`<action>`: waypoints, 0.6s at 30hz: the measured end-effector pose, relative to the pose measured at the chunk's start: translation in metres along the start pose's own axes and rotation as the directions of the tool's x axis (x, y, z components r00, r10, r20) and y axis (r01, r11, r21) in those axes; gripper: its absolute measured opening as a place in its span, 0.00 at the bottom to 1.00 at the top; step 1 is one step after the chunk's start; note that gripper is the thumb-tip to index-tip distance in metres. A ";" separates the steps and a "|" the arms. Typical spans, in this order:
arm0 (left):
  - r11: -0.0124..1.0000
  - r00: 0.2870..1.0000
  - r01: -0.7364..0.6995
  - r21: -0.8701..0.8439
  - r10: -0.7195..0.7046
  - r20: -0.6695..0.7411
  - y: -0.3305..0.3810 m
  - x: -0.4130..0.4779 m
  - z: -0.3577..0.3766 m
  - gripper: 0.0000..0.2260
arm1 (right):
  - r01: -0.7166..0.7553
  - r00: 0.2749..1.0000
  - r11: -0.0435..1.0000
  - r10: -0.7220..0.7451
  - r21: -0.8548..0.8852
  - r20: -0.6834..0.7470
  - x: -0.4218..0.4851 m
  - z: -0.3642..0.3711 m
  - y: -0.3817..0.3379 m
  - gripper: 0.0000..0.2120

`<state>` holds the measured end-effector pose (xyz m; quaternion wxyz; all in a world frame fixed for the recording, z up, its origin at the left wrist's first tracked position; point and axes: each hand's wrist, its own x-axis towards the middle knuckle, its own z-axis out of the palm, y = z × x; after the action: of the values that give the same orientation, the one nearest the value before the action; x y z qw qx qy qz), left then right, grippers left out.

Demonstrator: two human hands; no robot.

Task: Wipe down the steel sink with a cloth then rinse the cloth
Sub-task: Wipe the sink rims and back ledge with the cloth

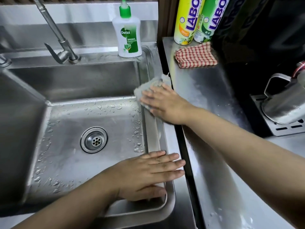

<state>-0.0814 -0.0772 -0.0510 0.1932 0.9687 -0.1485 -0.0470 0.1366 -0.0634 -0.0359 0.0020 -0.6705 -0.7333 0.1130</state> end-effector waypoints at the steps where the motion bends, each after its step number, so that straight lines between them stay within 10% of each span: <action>1: 1.000 1.000 -0.003 -0.008 0.003 -0.004 0.000 0.000 0.000 0.25 | 0.113 0.993 0.994 -0.113 0.000 -0.029 -0.019 0.004 -0.005 0.22; 6: 1.000 0.999 -0.008 -0.026 0.007 -0.032 -0.001 0.000 0.000 0.25 | 0.325 0.946 0.946 -0.325 0.000 0.015 -0.052 0.013 -0.015 0.25; 18: 0.992 0.993 0.100 0.076 -0.094 -0.068 -0.065 0.004 -0.035 0.25 | -0.015 0.998 0.998 0.019 -0.068 0.061 0.052 -0.019 0.028 0.23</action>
<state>-0.0548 -0.0090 -0.0440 0.1567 0.9827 -0.0967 -0.0192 0.1618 -0.0076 -0.0299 -0.0443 -0.6725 -0.7307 0.1089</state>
